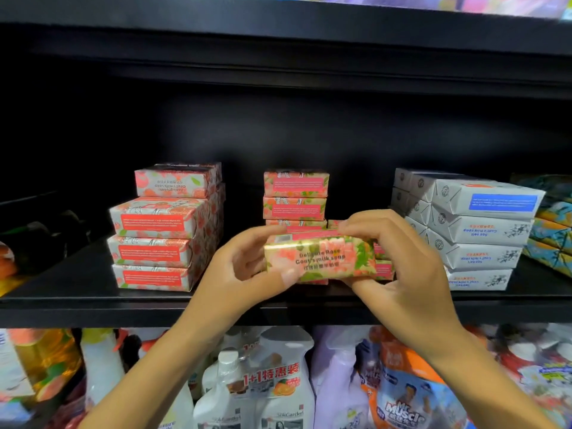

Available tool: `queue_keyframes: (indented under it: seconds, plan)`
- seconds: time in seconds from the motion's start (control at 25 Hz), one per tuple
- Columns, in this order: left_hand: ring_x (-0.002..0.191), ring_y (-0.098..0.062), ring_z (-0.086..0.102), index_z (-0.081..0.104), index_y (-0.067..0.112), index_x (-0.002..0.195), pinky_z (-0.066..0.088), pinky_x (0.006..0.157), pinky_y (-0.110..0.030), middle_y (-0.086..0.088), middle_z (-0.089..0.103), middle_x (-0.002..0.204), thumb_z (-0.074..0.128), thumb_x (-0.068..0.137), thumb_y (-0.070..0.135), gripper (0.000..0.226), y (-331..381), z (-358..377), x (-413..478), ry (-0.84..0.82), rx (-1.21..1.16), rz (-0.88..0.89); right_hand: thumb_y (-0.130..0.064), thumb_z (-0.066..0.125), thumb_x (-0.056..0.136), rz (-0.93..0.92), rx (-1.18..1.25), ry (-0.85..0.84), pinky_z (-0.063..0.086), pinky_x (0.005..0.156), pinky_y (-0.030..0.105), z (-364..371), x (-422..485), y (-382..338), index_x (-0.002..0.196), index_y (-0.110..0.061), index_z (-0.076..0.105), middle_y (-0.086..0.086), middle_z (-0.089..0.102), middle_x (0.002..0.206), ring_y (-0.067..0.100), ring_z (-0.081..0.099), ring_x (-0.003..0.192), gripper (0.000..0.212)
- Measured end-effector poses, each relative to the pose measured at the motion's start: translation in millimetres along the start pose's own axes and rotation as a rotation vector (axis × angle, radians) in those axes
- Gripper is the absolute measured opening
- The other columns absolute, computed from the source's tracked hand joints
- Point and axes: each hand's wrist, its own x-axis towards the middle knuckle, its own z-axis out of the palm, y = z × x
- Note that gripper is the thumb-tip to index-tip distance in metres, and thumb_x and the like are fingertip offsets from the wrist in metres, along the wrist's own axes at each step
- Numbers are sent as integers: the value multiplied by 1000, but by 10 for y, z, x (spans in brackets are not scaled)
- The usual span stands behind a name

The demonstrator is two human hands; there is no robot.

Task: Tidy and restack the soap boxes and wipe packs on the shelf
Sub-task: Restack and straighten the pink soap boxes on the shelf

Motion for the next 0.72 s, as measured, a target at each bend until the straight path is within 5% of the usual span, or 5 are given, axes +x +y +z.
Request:
queue_keyframes:
  seconds: [0.2,0.32,0.44,0.56,0.72]
  plan:
    - [98,-16,68,63,14,110,53,74,-20,-2,71,106,83,48,22,65,37,-23,2,-31,19,38,11,68,61,-32,-27,-62,41,96,20,69,-65,54,103,-1,58,7,55,120,14,50,116,45]
    - [102,-15,66,60,11,112,52,78,-19,-3,69,109,84,46,14,71,52,-35,-15,-37,42,121,-36,83,63,120,54,-267,27,104,9,20,-104,78,131,-29,44,-11,37,144,0,33,131,79]
    - [111,-17,62,55,13,116,50,86,-22,-1,65,115,84,52,11,70,51,-13,-25,-69,149,229,-65,77,52,370,254,-383,31,101,9,-19,-104,70,137,-50,27,-33,37,137,-12,36,125,100]
    - [116,-20,58,53,14,118,50,91,-26,0,60,119,82,61,9,64,13,49,-33,-68,218,291,-54,77,61,460,296,-323,40,98,19,-38,-40,75,130,-42,44,-27,52,125,-10,47,115,78]
    - [125,-18,49,51,17,123,47,96,-27,-3,50,131,78,71,18,59,-53,74,-37,-21,365,365,-21,82,65,356,198,-259,38,86,7,-52,17,29,115,-26,61,-21,54,112,-7,49,107,54]
